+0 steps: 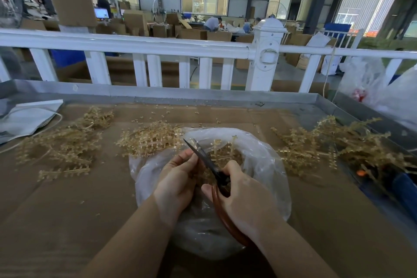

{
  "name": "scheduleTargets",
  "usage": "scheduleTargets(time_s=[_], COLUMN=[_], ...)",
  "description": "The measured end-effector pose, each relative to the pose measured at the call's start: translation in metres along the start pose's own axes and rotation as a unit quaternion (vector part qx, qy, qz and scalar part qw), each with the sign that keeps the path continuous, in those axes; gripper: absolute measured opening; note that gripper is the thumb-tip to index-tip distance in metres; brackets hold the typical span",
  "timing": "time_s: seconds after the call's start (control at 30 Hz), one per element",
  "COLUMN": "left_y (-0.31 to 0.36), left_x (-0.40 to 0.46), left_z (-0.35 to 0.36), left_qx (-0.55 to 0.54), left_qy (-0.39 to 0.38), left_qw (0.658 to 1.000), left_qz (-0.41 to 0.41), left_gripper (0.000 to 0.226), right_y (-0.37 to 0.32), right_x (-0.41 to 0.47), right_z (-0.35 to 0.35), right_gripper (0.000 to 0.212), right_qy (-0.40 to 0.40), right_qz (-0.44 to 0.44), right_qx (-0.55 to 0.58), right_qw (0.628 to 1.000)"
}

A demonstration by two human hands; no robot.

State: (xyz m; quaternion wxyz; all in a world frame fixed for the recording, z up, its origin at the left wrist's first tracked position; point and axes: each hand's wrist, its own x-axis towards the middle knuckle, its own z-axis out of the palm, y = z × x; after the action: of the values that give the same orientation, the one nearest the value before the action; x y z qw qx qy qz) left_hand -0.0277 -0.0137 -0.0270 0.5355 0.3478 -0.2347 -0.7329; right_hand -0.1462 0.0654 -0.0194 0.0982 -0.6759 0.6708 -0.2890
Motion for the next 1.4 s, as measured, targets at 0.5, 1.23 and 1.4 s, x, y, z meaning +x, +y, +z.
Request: scheduleTargets(time_s=[0.5, 1.23, 1.4], left_y=[-0.0018, 0.0005, -0.0005], left_x=[0.0063, 0.0000, 0.0021], left_z=[-0.0028, -0.0004, -0.0018], left_qx=[-0.008, 0.009, 0.000], left_qy=[0.010, -0.007, -0.015], left_qw=[1.000, 1.000, 1.000], left_qz=[-0.009, -0.004, 0.003], left_gripper=[0.015, 0.018, 0.014], right_y=[0.0003, 0.0001, 0.0001], right_x=[-0.0015, 0.0040, 0.0034], right_z=[0.0011, 0.0001, 0.0009], right_gripper=[0.033, 0.033, 0.034], right_qy=[0.002, -0.003, 0.012], right_qz=[0.004, 0.004, -0.014], right_qx=[-0.023, 0.014, -0.007], right_qw=[1.000, 1.000, 1.000])
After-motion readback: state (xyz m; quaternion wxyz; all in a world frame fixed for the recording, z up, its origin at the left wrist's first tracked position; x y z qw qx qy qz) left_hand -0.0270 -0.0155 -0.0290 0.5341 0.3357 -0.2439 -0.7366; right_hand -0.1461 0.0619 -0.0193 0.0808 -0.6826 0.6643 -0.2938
